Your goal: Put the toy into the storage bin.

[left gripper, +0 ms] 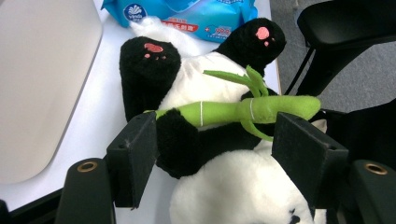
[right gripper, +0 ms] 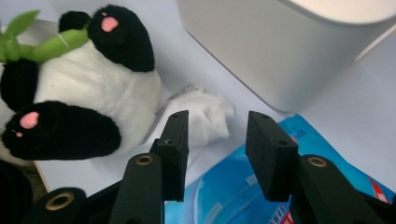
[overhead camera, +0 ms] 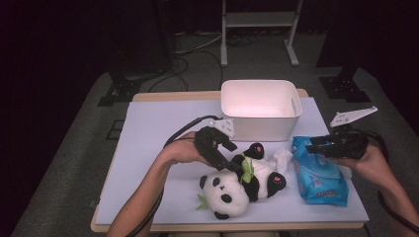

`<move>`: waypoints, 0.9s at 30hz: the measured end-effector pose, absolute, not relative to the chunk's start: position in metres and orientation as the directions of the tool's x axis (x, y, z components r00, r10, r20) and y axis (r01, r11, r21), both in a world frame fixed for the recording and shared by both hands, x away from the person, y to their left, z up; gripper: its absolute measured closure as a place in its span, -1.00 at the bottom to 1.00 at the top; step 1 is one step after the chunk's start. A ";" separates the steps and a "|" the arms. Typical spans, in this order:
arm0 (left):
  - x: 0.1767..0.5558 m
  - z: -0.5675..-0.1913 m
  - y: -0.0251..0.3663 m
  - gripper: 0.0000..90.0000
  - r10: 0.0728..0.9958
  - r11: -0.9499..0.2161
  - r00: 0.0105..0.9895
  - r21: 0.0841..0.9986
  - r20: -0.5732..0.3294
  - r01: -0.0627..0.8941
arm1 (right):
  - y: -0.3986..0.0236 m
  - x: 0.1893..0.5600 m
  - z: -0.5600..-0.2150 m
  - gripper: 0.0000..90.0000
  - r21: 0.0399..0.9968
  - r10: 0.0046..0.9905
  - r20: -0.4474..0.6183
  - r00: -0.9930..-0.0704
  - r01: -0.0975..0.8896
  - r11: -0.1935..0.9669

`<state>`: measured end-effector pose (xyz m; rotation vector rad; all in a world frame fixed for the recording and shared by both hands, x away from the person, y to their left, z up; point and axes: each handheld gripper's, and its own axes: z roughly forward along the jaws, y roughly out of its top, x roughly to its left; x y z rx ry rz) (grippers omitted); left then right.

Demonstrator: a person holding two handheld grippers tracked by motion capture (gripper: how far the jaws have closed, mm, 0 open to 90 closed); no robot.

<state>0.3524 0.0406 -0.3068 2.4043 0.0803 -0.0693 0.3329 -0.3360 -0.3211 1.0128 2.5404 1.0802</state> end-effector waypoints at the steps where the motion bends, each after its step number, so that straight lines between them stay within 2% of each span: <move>1: 0.352 -0.307 0.041 -0.32 0.040 -0.740 0.997 0.668 -0.072 0.078 | -0.333 0.333 -0.320 0.30 0.698 0.655 0.073 -0.752 0.508 0.505; 9: 0.352 -0.307 0.050 -0.34 0.059 -0.732 0.996 0.675 -0.073 0.093 | -0.318 0.336 -0.320 0.29 0.703 0.618 0.085 -0.782 0.486 0.519; 27: 0.351 -0.315 0.079 -0.37 0.119 -0.709 0.989 0.691 -0.082 0.143 | -0.257 0.356 -0.314 0.27 0.716 0.477 0.084 -0.875 0.386 0.582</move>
